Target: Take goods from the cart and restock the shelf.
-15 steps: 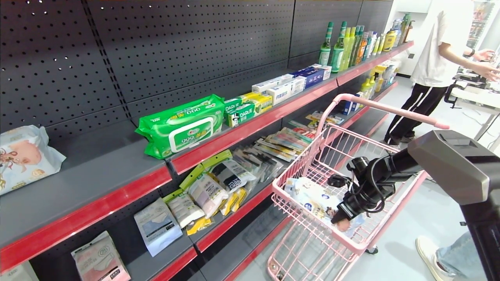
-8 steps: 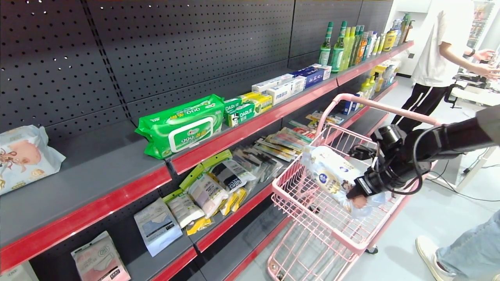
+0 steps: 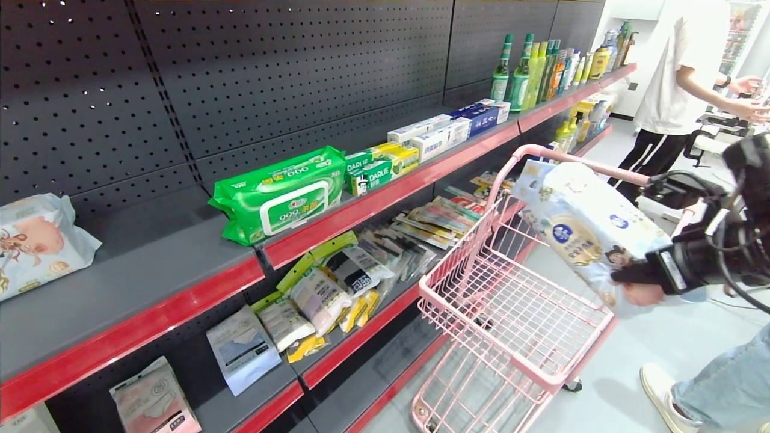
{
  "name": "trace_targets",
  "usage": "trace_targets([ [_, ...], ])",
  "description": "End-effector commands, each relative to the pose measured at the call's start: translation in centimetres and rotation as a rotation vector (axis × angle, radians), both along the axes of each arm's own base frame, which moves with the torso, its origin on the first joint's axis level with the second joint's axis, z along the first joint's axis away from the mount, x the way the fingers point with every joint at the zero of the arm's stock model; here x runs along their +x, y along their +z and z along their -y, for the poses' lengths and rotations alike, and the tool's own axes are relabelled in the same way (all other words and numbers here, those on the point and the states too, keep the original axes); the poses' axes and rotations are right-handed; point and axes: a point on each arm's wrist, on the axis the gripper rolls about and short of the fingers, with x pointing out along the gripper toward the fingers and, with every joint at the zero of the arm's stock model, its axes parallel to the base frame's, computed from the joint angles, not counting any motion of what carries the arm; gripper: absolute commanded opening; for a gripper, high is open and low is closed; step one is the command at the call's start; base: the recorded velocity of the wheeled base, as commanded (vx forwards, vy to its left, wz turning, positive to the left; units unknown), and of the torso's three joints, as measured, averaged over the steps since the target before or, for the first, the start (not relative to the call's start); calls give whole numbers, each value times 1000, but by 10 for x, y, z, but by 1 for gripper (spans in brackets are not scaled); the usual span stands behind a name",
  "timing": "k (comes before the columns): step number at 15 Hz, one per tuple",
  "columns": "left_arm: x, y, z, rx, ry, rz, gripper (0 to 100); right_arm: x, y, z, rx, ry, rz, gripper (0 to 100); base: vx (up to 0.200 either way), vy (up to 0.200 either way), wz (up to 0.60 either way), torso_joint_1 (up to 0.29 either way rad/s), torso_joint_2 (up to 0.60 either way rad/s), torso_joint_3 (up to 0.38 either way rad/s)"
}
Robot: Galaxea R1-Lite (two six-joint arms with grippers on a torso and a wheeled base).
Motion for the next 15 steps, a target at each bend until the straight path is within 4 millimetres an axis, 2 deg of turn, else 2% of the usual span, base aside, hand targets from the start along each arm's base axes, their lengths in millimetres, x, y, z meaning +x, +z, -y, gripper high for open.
trace_targets([
  [1,0,0,0,0,-1,-1,100,-87,23,9,-28,-63,170,0,0,0,600,100,-237,-154],
  [2,0,0,0,0,-1,-1,100,-100,23,11,-28,-77,195,0,0,0,600,159,-403,-227],
  [5,0,0,0,0,-1,-1,100,-144,13,11,-40,-111,256,0,0,0,0,219,-513,-294],
  [6,0,0,0,0,-1,-1,100,-152,10,10,-43,-114,266,0,0,0,0,188,-427,-246],
  [15,0,0,0,0,-1,2,100,-153,10,11,-62,-120,269,0,0,0,0,169,-376,-213],
])
